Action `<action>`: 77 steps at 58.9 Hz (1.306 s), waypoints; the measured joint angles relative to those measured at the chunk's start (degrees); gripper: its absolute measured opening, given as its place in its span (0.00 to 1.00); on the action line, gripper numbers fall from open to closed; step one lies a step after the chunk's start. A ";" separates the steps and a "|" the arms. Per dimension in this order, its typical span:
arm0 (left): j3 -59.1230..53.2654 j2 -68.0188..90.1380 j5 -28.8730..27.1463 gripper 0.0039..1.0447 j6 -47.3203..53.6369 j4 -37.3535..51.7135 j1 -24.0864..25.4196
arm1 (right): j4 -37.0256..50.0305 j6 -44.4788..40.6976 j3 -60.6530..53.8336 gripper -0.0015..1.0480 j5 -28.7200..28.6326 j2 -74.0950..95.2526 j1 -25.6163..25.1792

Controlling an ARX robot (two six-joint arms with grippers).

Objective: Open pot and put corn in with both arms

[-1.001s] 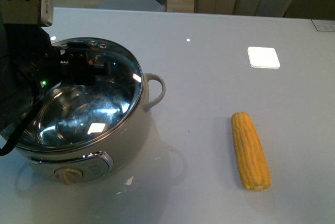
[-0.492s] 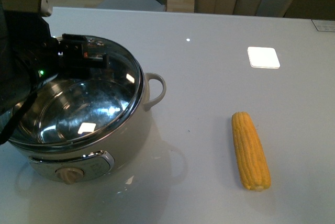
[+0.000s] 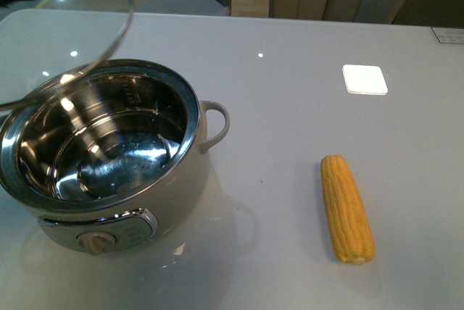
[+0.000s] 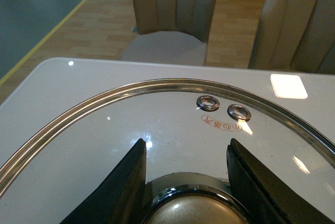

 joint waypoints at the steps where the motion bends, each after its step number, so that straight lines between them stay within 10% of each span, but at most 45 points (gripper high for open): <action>1: -0.07 -0.22 0.28 0.39 0.17 0.44 1.14 | 0.00 0.00 0.00 0.92 0.00 0.00 0.00; 34: -1.86 12.72 14.32 0.39 4.44 15.08 32.89 | 0.00 0.00 0.00 0.92 0.00 0.00 0.00; 77: 8.22 40.33 21.20 0.39 4.76 27.34 36.20 | 0.00 0.00 0.00 0.92 0.00 0.00 0.00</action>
